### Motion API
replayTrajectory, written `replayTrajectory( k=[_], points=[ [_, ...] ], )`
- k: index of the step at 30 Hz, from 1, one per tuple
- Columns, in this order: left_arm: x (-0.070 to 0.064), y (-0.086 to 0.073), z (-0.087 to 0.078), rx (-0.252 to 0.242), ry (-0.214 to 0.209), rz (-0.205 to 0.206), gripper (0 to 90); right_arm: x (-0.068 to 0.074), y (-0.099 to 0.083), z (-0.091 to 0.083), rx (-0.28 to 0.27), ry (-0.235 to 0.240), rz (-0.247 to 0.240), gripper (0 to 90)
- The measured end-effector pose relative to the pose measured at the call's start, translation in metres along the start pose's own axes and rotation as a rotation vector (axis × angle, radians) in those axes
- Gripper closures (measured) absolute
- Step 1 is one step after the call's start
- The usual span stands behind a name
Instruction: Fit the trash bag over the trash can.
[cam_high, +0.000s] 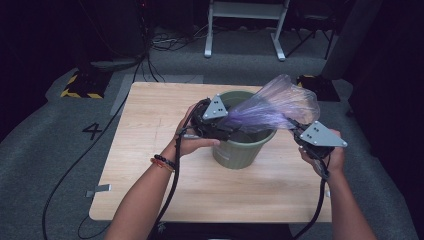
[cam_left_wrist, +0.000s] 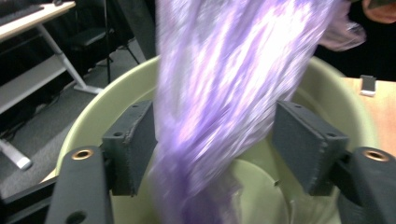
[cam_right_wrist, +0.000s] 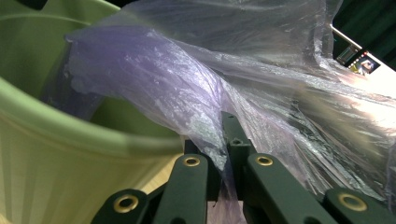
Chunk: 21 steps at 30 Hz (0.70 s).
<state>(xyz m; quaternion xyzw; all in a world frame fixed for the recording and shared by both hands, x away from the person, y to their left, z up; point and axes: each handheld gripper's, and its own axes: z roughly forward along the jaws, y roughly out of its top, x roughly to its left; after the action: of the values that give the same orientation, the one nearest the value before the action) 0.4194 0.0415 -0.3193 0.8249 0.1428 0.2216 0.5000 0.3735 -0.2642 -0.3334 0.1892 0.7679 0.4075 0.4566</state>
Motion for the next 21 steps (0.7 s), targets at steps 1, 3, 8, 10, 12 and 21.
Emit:
replayTrajectory(
  k=[1,3,8,10,12,21],
  points=[
    [-0.003,0.003,0.0,-0.002,-0.007,0.008,29.5,0.002,0.003,0.001,0.001,0.0,-0.008,89.1],
    [-0.009,0.009,0.001,-0.01,-0.013,0.019,29.0,0.004,0.009,0.003,0.003,0.002,-0.022,88.7],
    [-0.021,0.019,0.007,-0.01,-0.034,0.058,29.1,0.012,0.024,0.007,0.005,0.031,-0.051,88.1],
    [-0.027,0.024,0.014,0.012,-0.014,0.086,30.4,0.016,0.033,0.01,0.003,0.052,-0.06,87.5],
    [-0.028,0.025,0.015,0.023,-0.008,0.094,33.0,0.017,0.036,0.011,0.004,0.06,-0.065,87.2],
    [-0.023,0.017,0.01,0.046,-0.004,0.125,87.0,0.028,0.045,0.006,-0.036,0.134,-0.062,66.3]
  ],
)
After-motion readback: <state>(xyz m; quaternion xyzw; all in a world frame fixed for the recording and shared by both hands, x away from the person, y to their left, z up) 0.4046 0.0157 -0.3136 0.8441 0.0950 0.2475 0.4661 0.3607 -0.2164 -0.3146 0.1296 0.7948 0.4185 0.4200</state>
